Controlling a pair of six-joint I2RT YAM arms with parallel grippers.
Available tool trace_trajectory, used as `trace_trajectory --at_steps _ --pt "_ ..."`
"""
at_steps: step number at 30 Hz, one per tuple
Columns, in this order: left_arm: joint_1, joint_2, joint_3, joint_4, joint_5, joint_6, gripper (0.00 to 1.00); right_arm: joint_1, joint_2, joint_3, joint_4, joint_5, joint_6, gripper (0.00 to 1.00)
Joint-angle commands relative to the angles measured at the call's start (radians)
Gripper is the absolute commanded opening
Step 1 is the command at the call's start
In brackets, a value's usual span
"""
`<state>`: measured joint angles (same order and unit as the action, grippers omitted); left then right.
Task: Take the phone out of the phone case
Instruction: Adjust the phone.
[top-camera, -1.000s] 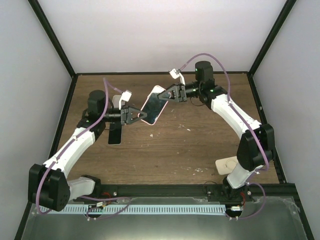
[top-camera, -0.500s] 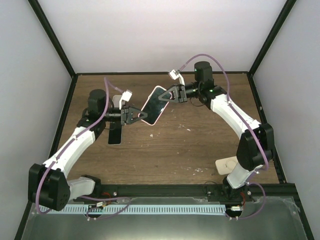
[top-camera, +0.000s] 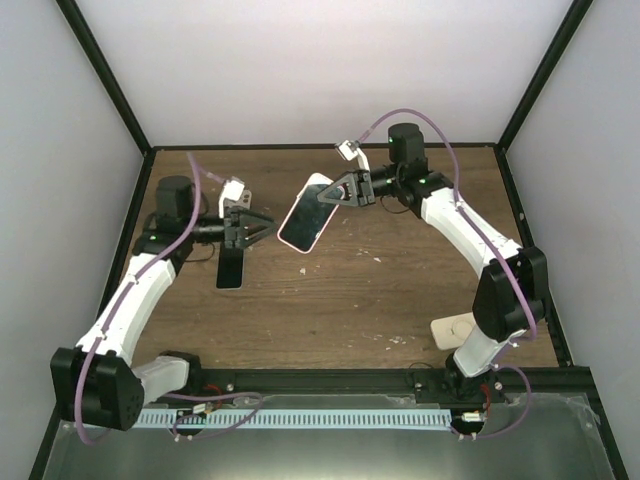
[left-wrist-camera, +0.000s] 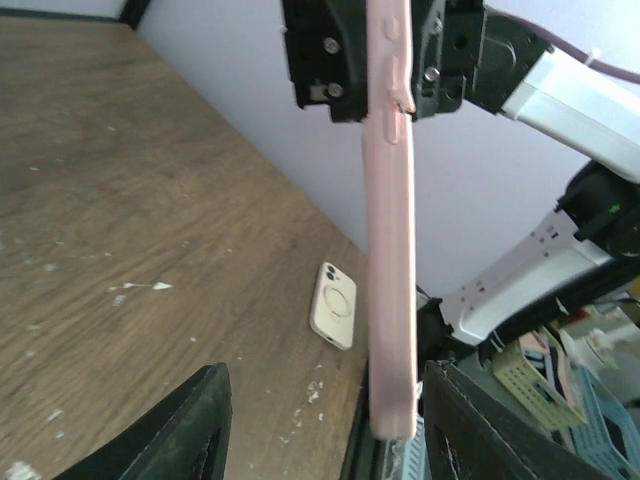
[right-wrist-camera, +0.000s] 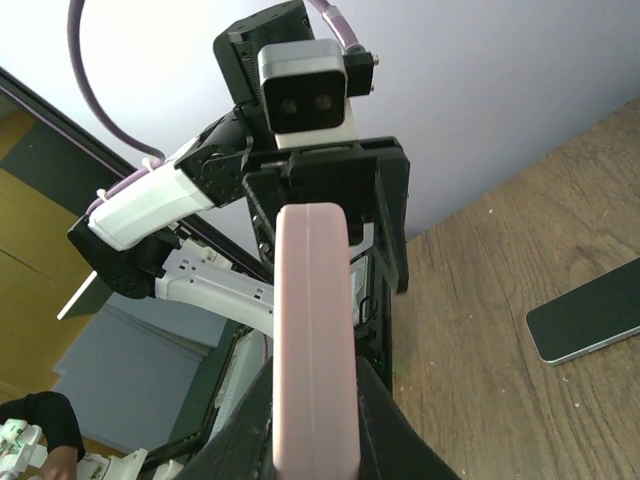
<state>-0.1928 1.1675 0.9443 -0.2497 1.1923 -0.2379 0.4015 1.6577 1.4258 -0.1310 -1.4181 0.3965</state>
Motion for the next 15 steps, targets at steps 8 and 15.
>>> trace_trajectory --at_steps 8,15 --pt "0.066 -0.075 -0.027 -0.137 0.078 0.130 0.52 -0.005 -0.037 0.044 0.005 -0.041 -0.011 0.01" --pt "0.005 -0.060 -0.026 -0.113 0.017 0.118 0.51 -0.004 -0.040 0.034 0.007 -0.039 -0.008 0.01"
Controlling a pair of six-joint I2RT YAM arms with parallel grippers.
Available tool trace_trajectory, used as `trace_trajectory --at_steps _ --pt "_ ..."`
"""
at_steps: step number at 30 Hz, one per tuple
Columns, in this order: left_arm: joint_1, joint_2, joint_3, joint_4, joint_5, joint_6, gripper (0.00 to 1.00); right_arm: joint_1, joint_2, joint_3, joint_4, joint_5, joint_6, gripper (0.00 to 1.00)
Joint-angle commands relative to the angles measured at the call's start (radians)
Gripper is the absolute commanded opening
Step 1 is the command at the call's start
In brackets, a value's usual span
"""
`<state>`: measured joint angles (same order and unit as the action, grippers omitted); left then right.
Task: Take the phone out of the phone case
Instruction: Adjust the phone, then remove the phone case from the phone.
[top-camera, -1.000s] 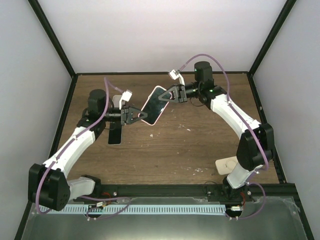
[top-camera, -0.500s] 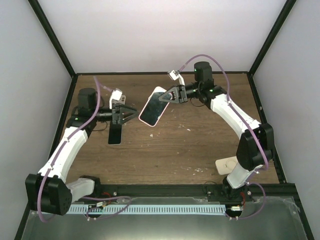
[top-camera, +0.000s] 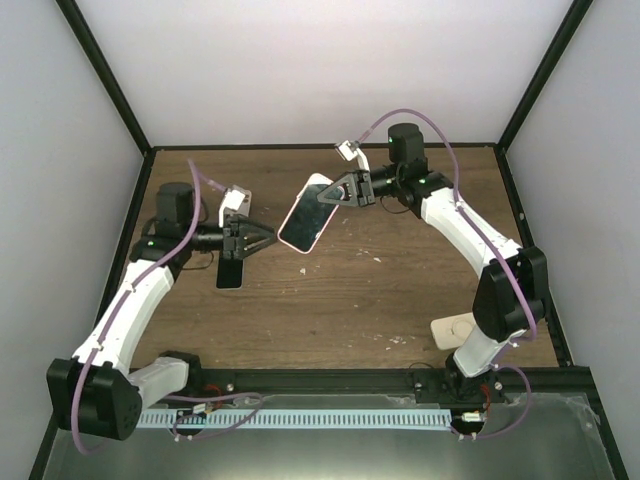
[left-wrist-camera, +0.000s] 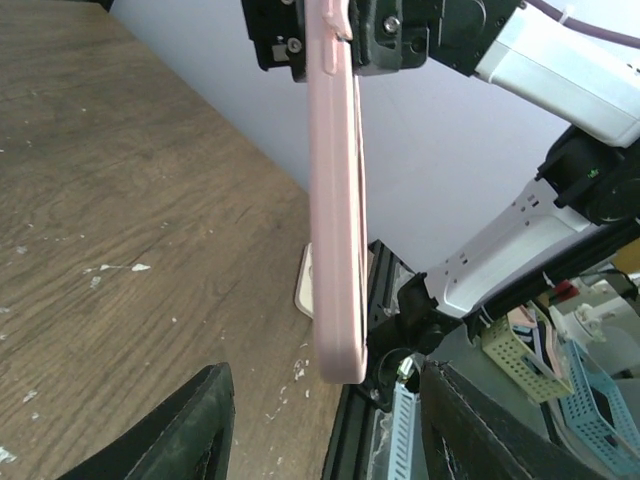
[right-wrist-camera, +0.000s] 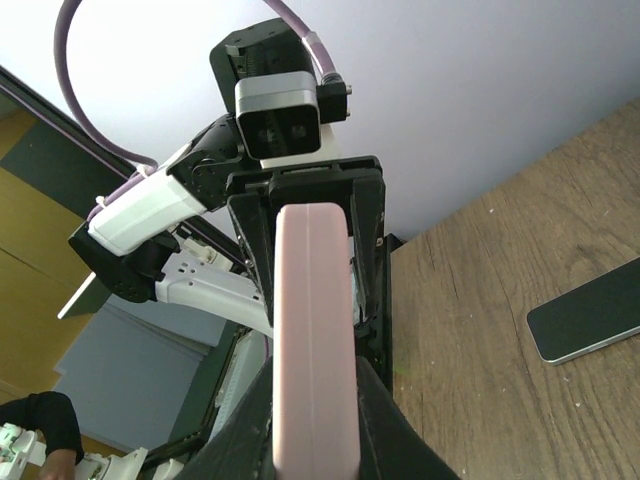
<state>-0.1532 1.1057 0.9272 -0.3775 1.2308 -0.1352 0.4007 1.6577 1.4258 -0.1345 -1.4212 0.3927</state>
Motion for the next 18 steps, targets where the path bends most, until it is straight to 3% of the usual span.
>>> trace_trajectory --at_steps 1,9,18 --pt "-0.043 0.005 -0.008 0.018 -0.029 0.014 0.51 -0.002 -0.042 0.031 0.013 -0.036 -0.002 0.01" --pt "-0.023 0.032 -0.023 0.087 -0.051 -0.055 0.40 -0.002 -0.059 0.013 0.018 -0.059 -0.004 0.01" --pt "-0.005 0.075 -0.028 0.054 -0.158 -0.013 0.33 0.013 -0.080 -0.022 0.125 -0.149 0.082 0.01"
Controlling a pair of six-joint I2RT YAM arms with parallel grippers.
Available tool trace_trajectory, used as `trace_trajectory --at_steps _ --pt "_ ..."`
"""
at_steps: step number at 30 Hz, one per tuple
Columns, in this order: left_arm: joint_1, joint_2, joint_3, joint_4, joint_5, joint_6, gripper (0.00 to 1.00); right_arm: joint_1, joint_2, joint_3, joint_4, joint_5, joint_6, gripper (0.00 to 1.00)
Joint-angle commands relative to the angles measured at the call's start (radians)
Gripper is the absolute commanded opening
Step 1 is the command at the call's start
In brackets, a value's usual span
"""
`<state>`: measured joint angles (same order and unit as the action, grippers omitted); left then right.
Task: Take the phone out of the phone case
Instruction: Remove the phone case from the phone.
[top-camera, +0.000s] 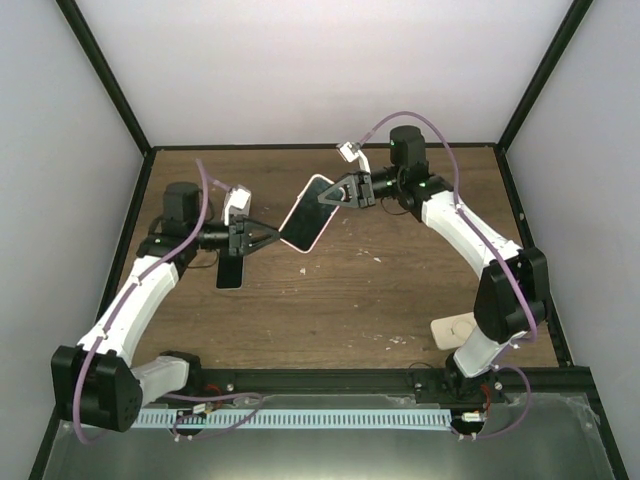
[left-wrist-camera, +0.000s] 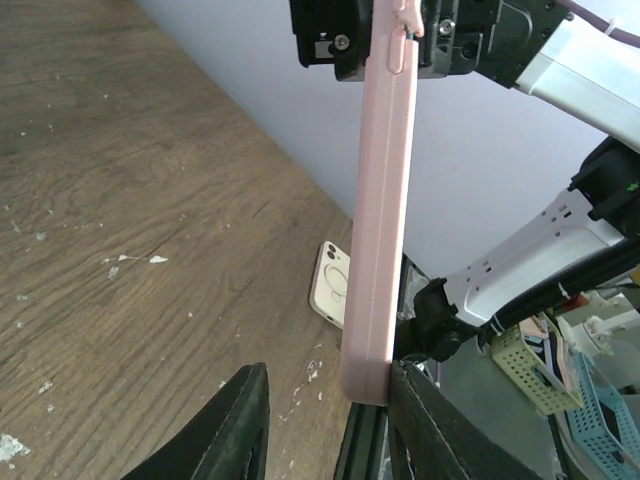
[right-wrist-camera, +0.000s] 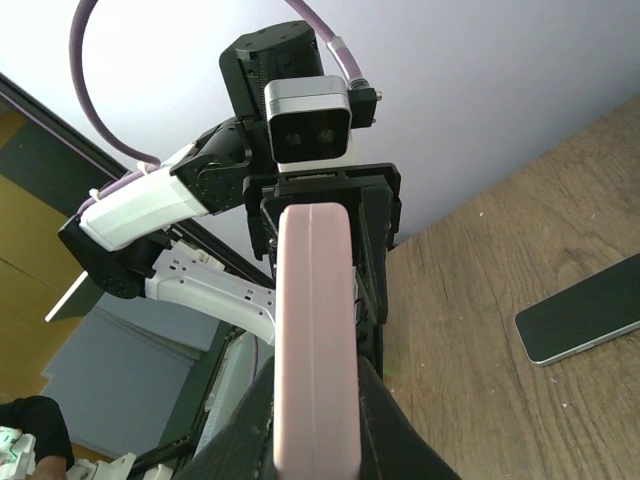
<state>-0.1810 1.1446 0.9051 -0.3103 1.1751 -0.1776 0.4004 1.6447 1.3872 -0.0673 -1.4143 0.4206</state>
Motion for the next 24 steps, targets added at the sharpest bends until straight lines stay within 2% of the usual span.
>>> trace_trajectory --at_steps 1,7,24 --pt "0.028 0.044 -0.005 -0.016 -0.107 0.030 0.32 0.017 -0.072 0.018 0.060 -0.164 0.056 0.01" --pt "0.070 0.096 -0.022 0.007 -0.112 0.032 0.30 0.023 -0.092 0.022 0.071 -0.197 0.061 0.01" --pt "0.089 0.158 -0.051 0.008 -0.091 0.058 0.31 0.022 -0.100 0.031 0.072 -0.223 0.056 0.01"
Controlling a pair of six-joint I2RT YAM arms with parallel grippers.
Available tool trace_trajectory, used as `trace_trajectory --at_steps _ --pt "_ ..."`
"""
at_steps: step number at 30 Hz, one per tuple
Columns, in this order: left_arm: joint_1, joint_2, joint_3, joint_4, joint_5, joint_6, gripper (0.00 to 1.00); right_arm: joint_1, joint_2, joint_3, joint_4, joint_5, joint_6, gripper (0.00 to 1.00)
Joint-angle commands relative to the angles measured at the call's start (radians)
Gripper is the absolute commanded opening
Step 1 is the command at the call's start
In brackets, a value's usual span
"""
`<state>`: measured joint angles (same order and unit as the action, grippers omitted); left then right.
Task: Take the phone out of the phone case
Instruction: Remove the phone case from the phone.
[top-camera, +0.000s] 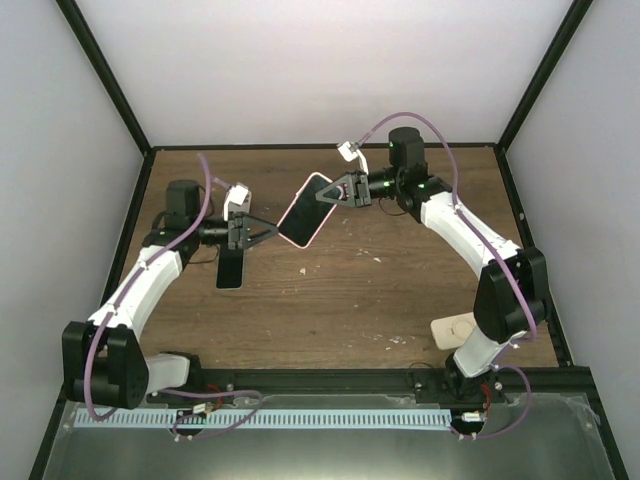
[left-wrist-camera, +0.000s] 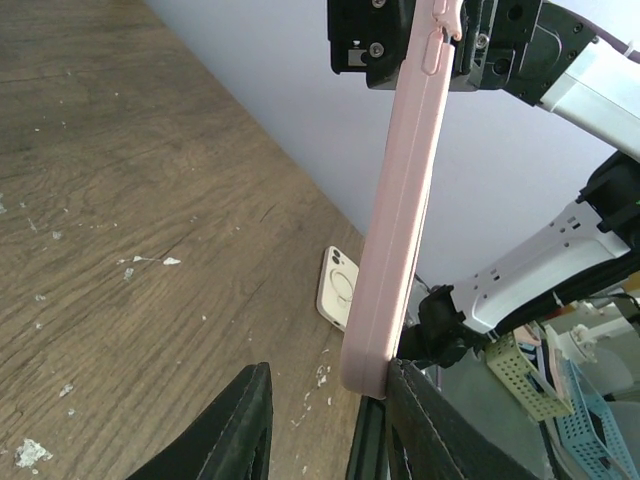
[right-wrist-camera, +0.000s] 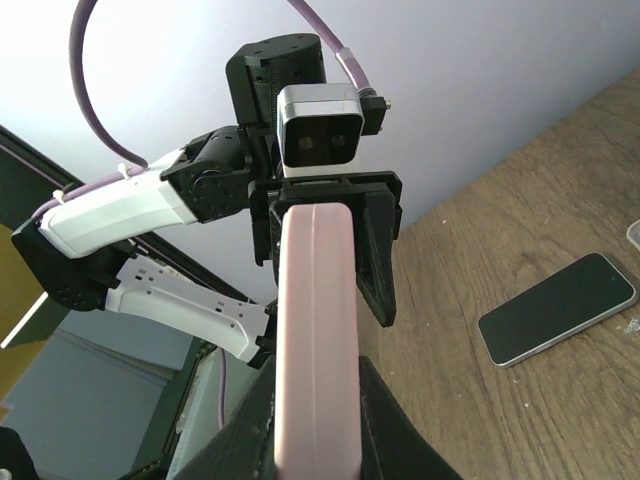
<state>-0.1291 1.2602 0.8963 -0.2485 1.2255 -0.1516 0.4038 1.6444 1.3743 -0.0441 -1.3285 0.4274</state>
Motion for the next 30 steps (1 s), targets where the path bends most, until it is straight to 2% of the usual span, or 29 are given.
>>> trace_trajectory --at_steps 1,15,22,30 --pt "0.039 0.045 -0.042 -0.055 -0.141 0.032 0.31 0.018 -0.100 0.045 0.045 -0.312 0.046 0.01" --pt "0.055 0.059 -0.031 -0.080 -0.124 0.057 0.35 0.006 -0.088 0.072 -0.048 -0.317 -0.051 0.01" --pt "0.052 0.001 -0.039 -0.036 -0.070 0.039 0.43 -0.021 -0.068 0.072 -0.113 -0.287 -0.112 0.01" --pt "0.024 -0.062 -0.017 -0.067 0.020 0.063 0.58 -0.032 -0.070 0.059 -0.138 -0.282 -0.148 0.01"
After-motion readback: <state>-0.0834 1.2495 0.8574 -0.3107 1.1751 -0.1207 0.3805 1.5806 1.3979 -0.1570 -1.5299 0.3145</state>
